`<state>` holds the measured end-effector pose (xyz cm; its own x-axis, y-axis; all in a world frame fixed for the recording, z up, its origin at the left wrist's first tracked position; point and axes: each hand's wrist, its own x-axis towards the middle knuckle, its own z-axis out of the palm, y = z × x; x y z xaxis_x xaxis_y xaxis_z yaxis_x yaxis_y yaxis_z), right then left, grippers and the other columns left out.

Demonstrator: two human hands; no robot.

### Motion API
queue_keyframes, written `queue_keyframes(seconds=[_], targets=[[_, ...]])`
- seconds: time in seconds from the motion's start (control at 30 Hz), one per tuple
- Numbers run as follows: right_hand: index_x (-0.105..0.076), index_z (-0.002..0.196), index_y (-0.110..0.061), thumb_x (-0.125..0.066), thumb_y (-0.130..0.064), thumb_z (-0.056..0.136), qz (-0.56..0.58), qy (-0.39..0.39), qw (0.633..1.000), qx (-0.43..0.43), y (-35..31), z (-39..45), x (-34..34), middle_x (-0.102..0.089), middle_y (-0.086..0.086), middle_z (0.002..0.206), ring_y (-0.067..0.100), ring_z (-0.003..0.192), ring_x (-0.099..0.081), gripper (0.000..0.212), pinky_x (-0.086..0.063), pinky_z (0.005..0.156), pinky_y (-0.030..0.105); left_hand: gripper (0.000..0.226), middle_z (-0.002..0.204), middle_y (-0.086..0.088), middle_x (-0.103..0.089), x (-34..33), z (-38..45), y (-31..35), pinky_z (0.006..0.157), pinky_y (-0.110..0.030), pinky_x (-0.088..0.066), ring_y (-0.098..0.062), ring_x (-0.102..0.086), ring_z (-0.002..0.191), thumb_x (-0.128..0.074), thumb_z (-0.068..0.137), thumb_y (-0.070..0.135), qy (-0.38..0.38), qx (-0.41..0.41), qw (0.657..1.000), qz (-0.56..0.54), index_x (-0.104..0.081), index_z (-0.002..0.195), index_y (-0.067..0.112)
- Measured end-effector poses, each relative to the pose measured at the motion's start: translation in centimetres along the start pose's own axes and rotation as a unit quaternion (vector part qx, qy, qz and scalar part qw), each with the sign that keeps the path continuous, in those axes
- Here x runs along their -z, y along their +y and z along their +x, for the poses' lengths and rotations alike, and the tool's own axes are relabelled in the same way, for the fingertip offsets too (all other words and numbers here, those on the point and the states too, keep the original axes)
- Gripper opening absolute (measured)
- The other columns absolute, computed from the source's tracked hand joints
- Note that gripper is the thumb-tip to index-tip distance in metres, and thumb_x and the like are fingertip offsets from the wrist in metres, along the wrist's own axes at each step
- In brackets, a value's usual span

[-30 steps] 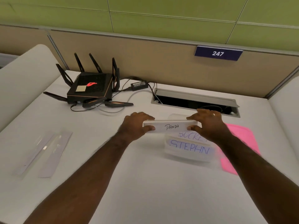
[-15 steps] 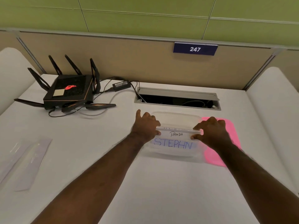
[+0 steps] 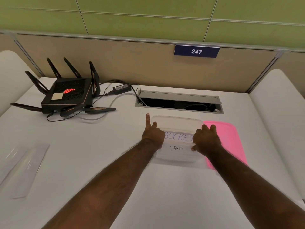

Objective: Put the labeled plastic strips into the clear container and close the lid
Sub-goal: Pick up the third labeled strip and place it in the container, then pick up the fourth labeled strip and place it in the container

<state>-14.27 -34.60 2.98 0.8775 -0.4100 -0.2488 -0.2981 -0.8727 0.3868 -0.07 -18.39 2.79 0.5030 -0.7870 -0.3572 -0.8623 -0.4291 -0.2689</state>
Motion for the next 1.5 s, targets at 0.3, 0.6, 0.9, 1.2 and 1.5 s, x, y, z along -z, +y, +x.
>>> queue_keyframes(seconds=[0.3, 0.6, 0.9, 1.2, 1.5], targets=[[-0.064, 0.117, -0.030, -0.059, -0.067, 0.076, 0.057, 0.010, 0.998, -0.039, 0.4, 0.5, 0.7, -0.064, -0.001, 0.118, 0.024, 0.114, -0.050, 0.055, -0.029, 0.098, 0.048, 0.040, 0.124, 0.000, -0.064, 0.2, 0.1, -1.0, 0.107, -0.071, 0.015, -0.027, -0.035, 0.139, -0.048, 0.091, 0.051, 0.093, -0.028, 0.993, -0.072, -0.065, 0.117, 0.025], [-0.053, 0.133, -0.030, -0.058, -0.054, 0.084, 0.127, 0.176, 0.974, -0.057, -1.6, 2.9, 5.7, -0.059, 0.003, 0.126, 0.027, 0.112, -0.054, 0.055, -0.035, 0.089, 0.045, 0.038, 0.128, 0.002, -0.061, -1.1, -3.7, -6.7, 0.113, -0.067, 0.000, -0.024, -0.040, 0.136, -0.049, 0.088, 0.038, 0.256, 0.133, 0.941, -0.177, -0.061, 0.123, 0.026], [-0.032, 0.146, -0.029, -0.050, -0.053, 0.088, 0.148, 0.222, 0.962, 0.051, -12.5, 6.4, 11.4, -0.039, 0.004, 0.151, 0.028, 0.131, -0.043, 0.066, -0.032, 0.099, 0.052, 0.061, 0.143, -0.002, -0.048, -7.5, -9.7, -13.1, 0.112, -0.068, -0.006, -0.026, -0.034, 0.139, -0.048, 0.088, 0.046, 0.191, 0.289, 0.917, -0.199, -0.037, 0.143, 0.020], [-0.020, 0.152, -0.028, -0.044, -0.051, 0.093, 0.153, 0.167, 0.954, 0.197, -25.5, 8.5, 13.1, -0.021, 0.003, 0.161, 0.025, 0.147, -0.018, 0.068, -0.012, 0.113, 0.057, 0.079, 0.161, -0.011, -0.020, -16.1, -17.1, -18.4, 0.112, -0.069, -0.004, -0.034, -0.013, 0.148, -0.041, 0.088, 0.054, 0.091, 0.414, 0.881, -0.213, -0.017, 0.153, 0.017], [-0.008, 0.153, -0.028, -0.041, -0.051, 0.094, 0.160, 0.097, 0.929, 0.320, -37.9, 8.0, 13.8, -0.008, 0.000, 0.163, 0.024, 0.150, -0.004, 0.072, -0.002, 0.115, 0.059, 0.085, 0.160, -0.018, -0.019, -21.7, -24.4, -22.1, 0.111, -0.069, -0.009, -0.035, -0.011, 0.148, -0.051, 0.084, 0.050, 0.039, 0.514, 0.831, -0.210, -0.021, 0.152, 0.008]])
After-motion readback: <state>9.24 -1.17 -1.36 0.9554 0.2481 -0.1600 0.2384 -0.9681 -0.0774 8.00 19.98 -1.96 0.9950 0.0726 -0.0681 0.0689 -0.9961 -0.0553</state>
